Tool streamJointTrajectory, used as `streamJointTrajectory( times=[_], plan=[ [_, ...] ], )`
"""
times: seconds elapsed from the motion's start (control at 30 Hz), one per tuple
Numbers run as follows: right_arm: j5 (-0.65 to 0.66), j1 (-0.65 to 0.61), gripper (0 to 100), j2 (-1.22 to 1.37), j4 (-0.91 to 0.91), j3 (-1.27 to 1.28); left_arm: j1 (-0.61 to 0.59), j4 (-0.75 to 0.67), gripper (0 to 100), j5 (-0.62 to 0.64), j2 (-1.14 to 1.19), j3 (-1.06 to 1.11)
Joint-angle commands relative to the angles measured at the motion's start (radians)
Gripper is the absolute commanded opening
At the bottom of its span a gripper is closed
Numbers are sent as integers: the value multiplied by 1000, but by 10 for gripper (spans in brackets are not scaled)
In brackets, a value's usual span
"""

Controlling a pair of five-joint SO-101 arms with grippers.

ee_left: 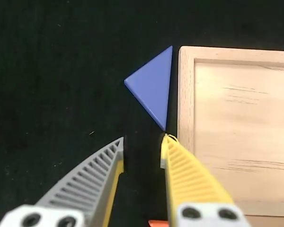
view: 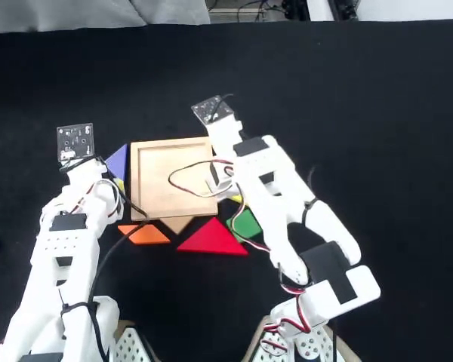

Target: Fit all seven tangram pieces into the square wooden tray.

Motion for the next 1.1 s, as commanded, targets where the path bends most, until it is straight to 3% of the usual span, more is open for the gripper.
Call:
streamJointTrajectory(
  times=[0.0,0.67,1.07],
  plan=[
    [-2,-12,400,-4,6,-58,-2,-15,137,6,-5,-12],
    [0,-3,400,111,-17,-59,5,-14,137,6,-8,-12],
    [0,80,400,114,-18,-58,5,-14,137,8,0,-10]
  ],
)
